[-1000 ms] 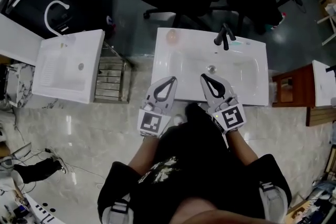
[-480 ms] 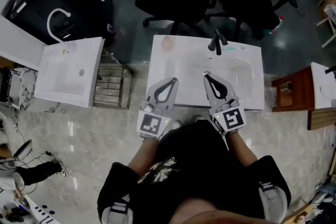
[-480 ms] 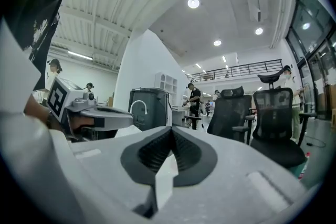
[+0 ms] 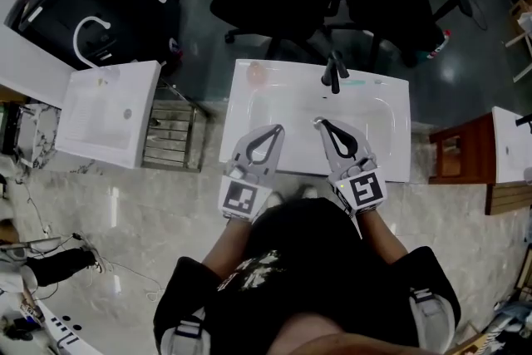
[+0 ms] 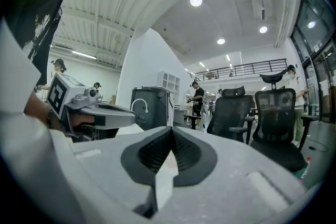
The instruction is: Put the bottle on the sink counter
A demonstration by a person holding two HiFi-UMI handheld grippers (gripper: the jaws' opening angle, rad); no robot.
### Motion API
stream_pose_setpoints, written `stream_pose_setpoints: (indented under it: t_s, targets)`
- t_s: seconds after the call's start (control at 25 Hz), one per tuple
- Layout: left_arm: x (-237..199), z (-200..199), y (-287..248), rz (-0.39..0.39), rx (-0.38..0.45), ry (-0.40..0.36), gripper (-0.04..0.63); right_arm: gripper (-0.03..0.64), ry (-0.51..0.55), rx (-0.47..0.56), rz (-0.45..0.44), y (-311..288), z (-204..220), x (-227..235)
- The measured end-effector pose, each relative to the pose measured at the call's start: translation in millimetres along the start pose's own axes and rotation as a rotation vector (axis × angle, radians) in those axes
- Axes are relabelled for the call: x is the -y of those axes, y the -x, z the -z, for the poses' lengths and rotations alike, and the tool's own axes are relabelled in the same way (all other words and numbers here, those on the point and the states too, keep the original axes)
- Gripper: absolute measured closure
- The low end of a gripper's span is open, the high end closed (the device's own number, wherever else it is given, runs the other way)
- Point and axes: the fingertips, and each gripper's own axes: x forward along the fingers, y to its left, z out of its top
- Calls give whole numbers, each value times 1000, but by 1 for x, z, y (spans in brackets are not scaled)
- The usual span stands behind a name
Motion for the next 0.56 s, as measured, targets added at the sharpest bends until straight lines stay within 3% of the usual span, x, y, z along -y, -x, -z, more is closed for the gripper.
stream_pose_setpoints:
  t_s: [0.16, 0.56]
  targets:
    - [8, -7, -9, -26, 13, -91, 581, 623, 3, -3, -22, 2, 1, 10]
    - [28, -6, -39, -82, 16, -56, 581, 623, 17, 1, -105, 4, 17, 40]
